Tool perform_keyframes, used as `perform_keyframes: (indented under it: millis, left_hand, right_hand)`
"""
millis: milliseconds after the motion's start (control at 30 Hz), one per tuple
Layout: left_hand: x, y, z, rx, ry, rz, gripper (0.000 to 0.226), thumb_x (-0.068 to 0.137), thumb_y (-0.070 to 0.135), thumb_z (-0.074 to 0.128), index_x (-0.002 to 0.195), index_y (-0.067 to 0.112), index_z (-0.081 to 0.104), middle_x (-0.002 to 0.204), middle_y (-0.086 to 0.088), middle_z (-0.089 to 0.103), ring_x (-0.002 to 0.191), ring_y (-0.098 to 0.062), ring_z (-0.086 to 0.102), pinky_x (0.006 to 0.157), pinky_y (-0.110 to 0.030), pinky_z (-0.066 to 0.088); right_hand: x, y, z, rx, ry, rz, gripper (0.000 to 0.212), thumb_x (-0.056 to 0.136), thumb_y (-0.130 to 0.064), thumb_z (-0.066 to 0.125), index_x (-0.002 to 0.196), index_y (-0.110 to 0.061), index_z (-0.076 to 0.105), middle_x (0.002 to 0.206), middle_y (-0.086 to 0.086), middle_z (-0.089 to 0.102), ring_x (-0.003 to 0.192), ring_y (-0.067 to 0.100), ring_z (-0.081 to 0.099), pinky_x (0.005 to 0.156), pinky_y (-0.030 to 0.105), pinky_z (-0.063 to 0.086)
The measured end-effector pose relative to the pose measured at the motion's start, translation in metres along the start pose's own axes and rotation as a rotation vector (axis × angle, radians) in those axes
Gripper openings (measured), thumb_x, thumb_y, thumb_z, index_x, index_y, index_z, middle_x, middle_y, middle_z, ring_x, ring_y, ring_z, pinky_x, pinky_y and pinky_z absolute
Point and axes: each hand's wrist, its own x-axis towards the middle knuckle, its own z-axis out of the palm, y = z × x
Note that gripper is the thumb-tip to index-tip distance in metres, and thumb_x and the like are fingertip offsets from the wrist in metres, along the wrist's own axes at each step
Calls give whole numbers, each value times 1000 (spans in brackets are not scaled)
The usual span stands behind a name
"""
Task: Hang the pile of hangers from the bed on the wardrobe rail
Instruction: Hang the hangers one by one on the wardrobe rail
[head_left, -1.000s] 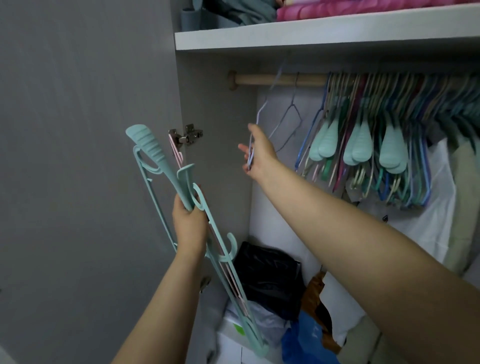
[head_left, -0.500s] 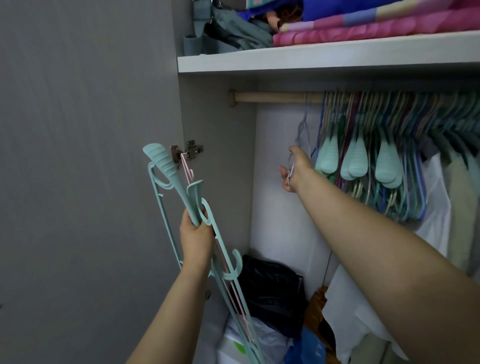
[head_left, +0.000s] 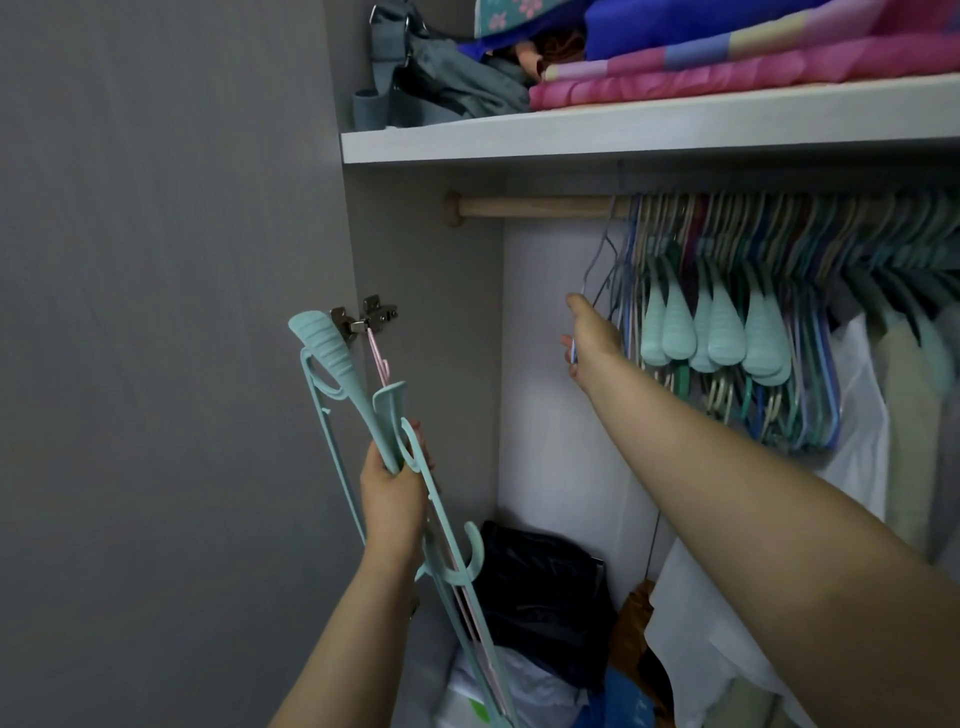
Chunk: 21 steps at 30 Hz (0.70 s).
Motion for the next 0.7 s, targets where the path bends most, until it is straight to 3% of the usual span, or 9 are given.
perform_keyframes:
  millis: [67,133,300,367,467,500,567,633,700]
  left_hand:
    - [1,-1,-2,15,5,1,23,96,33,59,76,23,53,67,-5,48,62,-22,44,56,-37,41]
    - [3,-2,-3,19,6,0,26,96,33,59,76,20,51,68,-6,47,62,-22,43,56,-37,41]
    - [7,-3,-4,-10,12,-9,17,96,28,59,82,19,57,67,-5,50,57,-19,45,53,-33,41]
    - [9,-3,-6,-44,7,-17,9,97,24,58,96,18,64,67,-3,53,55,-16,47,52,-31,44]
    - [10,-2,-10,-75,-33,-11,16,98,22,57,109,15,66,68,-2,53,54,-11,49,50,-23,45]
    - [9,-2,-11,-107,-51,-18,18,97,23,56,110,15,66,67,-2,54,53,-10,49,49,-21,45]
    - [10,-6,-16,-177,-97,-49,20,97,26,56,110,16,67,65,2,55,52,-8,50,49,-19,44]
    - [12,-10,-21,-232,-146,-81,20,95,31,55,108,20,66,63,5,54,52,-7,49,48,-18,42]
    - [12,-15,-25,-288,-178,-132,21,95,30,52,110,20,62,62,7,54,51,-5,49,46,-16,40]
  right_hand:
    - [-1,-6,1,-63,-18,17,51,84,-48,56,122,-13,59,83,9,60,53,14,40,49,23,28]
    - [-2,-10,2,-104,-60,92,58,84,-49,56,132,-16,53,105,13,65,49,11,35,43,18,26]
    - [2,-13,2,-32,-95,226,57,80,-50,60,129,-24,48,102,7,60,47,8,29,46,23,26]
    - [-2,-6,4,68,-88,218,52,80,-47,60,127,-25,51,109,4,59,51,8,33,47,23,27]
    - [-7,8,5,238,-50,196,49,81,-46,60,123,-22,55,110,2,56,63,9,45,52,21,31]
    - [-7,12,3,245,-36,182,53,81,-48,60,127,-22,54,112,2,56,71,11,50,57,22,35]
    - [-14,23,-4,220,-77,172,68,82,-60,56,138,-25,44,137,3,48,105,17,55,82,29,42]
    - [-32,44,-9,155,-195,181,85,80,-76,42,149,-30,24,156,3,25,136,23,36,108,44,30]
    - [-59,84,-10,33,-336,156,90,79,-82,30,152,-31,12,159,3,15,143,27,24,115,53,19]
